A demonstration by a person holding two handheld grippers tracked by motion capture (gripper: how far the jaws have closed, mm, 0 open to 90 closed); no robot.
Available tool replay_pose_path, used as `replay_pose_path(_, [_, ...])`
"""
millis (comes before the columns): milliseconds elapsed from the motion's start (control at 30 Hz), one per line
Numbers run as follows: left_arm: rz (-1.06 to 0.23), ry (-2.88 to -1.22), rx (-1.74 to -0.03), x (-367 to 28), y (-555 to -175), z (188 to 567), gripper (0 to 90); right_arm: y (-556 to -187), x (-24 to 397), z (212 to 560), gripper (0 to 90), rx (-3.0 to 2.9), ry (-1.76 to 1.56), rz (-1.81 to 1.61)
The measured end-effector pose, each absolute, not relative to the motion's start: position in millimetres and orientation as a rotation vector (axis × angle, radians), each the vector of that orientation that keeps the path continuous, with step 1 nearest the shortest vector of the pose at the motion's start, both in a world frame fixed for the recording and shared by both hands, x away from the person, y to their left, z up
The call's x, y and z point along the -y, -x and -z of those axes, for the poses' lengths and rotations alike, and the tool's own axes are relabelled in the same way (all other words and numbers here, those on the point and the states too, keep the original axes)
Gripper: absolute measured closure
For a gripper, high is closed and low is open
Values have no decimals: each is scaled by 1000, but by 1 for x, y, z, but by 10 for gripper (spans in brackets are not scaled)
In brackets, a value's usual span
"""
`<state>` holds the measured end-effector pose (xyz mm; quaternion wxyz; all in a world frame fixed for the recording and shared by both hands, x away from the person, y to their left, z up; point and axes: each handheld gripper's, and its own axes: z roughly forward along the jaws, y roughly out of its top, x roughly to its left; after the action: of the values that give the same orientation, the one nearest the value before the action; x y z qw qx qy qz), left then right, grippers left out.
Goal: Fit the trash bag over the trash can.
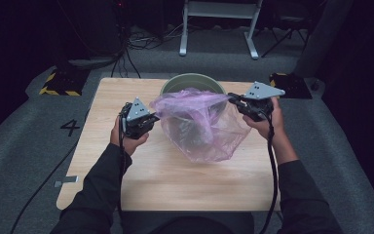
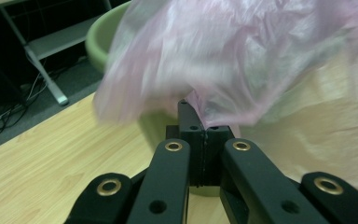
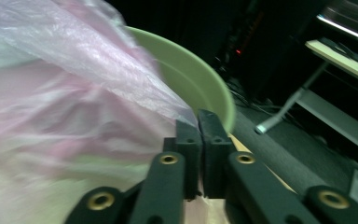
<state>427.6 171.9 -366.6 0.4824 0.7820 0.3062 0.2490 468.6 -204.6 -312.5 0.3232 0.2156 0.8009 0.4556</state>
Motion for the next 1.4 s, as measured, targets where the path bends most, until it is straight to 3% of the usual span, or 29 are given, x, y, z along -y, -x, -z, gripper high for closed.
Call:
replay_pose_path(500, [-671,-1922,-745,-175,-461,373,896,-516,197,330,888,-2075,-737,-1164])
replay_pose_path(700, [-628,-1911,-805,-180,-472,377,889,-528,196,336,891,-2070,-764,-1161])
replay_pose_path(867, [-591,-1806,-897,-188,-463,373,332,-528,195,337,900,-2055,-767,-1163])
replay_pose_path(1000, [-548,-1783,-811,-194,-437,368,240,-526,197,335,900,-2046,-774,-1156])
replay_pose_path(1200, [-478,-1767,-697,-187,-399,358,196,-523,197,333,900,-2033,-791,-1147])
replay_pose_path(1400, [-413,-1836,-720,-161,-403,374,170,-522,195,332,900,-2032,-782,-1148])
